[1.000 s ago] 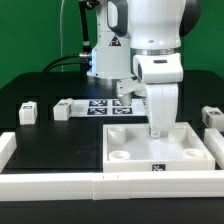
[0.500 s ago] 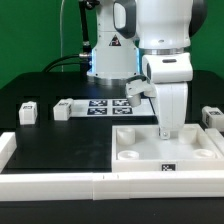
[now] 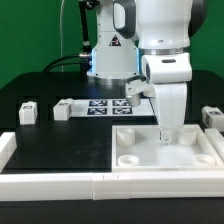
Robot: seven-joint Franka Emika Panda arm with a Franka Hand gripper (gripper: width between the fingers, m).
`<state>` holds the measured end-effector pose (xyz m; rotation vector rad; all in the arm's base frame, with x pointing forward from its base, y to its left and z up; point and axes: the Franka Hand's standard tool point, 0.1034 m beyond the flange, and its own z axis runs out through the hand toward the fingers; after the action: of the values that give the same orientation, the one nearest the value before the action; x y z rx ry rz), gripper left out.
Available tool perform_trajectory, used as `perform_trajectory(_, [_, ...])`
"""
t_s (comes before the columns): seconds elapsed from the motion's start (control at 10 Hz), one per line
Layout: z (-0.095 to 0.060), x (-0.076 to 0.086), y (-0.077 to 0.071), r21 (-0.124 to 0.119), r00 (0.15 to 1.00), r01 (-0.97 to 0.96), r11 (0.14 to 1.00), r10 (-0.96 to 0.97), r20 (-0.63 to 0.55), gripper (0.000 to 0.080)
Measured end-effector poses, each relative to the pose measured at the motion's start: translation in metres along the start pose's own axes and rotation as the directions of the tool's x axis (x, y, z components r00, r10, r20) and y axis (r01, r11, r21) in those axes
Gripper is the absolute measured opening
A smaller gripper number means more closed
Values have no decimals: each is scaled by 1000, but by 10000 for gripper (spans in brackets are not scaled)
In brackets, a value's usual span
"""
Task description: Assemble one leg
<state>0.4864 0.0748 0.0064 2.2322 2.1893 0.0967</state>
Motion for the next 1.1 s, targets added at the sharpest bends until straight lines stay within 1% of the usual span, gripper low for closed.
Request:
perform_trajectory(0.1, [0, 0, 0, 0, 1000, 0, 1000, 0, 0, 559])
perform_trajectory(0.2, [0, 0, 0, 0, 1000, 0, 1000, 0, 0, 631])
perform_trajectory(0.3, [0, 0, 0, 0, 1000, 0, 1000, 0, 0, 644])
perform_trajectory(0.7, [-2, 1, 0, -2, 1000, -17, 1000, 17, 0, 648])
perform_trajectory(0.8, [-10, 6, -2, -12, 999, -50, 999, 50, 1, 649])
perform_trajectory(1.1, [-44, 16, -15, -48, 994, -105, 993, 105, 3, 649])
